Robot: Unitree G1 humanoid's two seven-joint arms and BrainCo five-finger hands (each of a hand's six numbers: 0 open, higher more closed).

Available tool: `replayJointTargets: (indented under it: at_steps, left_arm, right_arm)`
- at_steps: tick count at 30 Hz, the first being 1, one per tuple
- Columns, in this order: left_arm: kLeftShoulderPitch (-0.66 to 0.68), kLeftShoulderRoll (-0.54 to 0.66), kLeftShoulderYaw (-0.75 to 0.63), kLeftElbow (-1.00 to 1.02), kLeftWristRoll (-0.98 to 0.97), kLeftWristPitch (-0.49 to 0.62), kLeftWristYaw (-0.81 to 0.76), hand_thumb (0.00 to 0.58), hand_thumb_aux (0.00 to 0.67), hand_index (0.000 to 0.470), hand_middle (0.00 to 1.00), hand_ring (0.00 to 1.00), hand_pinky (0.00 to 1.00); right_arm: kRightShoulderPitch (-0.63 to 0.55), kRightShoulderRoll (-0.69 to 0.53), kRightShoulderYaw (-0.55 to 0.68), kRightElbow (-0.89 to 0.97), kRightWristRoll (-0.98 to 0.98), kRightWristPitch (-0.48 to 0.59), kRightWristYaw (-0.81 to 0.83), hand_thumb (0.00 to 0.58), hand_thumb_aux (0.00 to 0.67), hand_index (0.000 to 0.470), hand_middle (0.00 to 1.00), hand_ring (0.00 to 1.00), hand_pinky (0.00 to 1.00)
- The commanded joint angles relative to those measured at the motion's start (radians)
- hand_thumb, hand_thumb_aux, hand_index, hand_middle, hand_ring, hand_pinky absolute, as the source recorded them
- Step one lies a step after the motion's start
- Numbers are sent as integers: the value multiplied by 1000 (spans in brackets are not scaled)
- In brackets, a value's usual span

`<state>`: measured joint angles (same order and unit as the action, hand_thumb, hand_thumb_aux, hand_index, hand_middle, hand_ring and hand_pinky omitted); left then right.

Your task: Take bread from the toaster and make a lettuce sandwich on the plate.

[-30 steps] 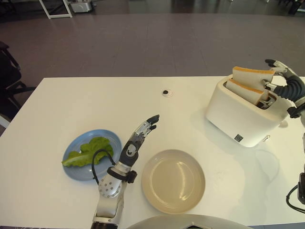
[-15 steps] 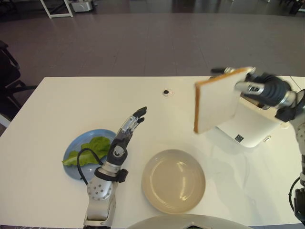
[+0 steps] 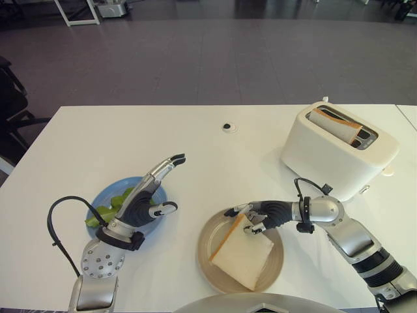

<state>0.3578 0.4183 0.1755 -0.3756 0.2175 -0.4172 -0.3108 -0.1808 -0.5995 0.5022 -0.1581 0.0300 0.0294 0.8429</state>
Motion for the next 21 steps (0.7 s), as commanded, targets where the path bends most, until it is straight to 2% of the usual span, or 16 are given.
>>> replayJointTargets:
  at_steps: [1, 6, 9, 16, 21]
  left_arm:
    - [26, 50, 48, 49, 60, 25, 12, 0, 0, 0, 0, 0, 0]
    - [52, 168, 146, 129, 255, 25, 80, 0, 0, 0, 0, 0, 0]
    - [63, 246, 192, 161, 340, 21, 104, 0, 0, 0, 0, 0, 0]
    - [91, 436, 205, 351, 574, 18, 224, 0, 0, 0, 0, 0, 0]
    - [111, 493, 176, 444, 619, 32, 274, 9, 5, 4, 0, 0, 0]
  right_arm:
    - [-18, 44, -43, 33, -68, -77, -83, 0, 0, 0, 0, 0, 0]
    - [-15, 80, -148, 48, -24, -141, -133, 0, 0, 0, 0, 0, 0]
    - [27, 65, -203, 31, 15, -176, -119, 0, 0, 0, 0, 0, 0]
    - [84, 60, -304, 36, 40, -221, -143, 0, 0, 0, 0, 0, 0]
    - [104, 69, -335, 64, 33, -250, -160, 0, 0, 0, 0, 0, 0]
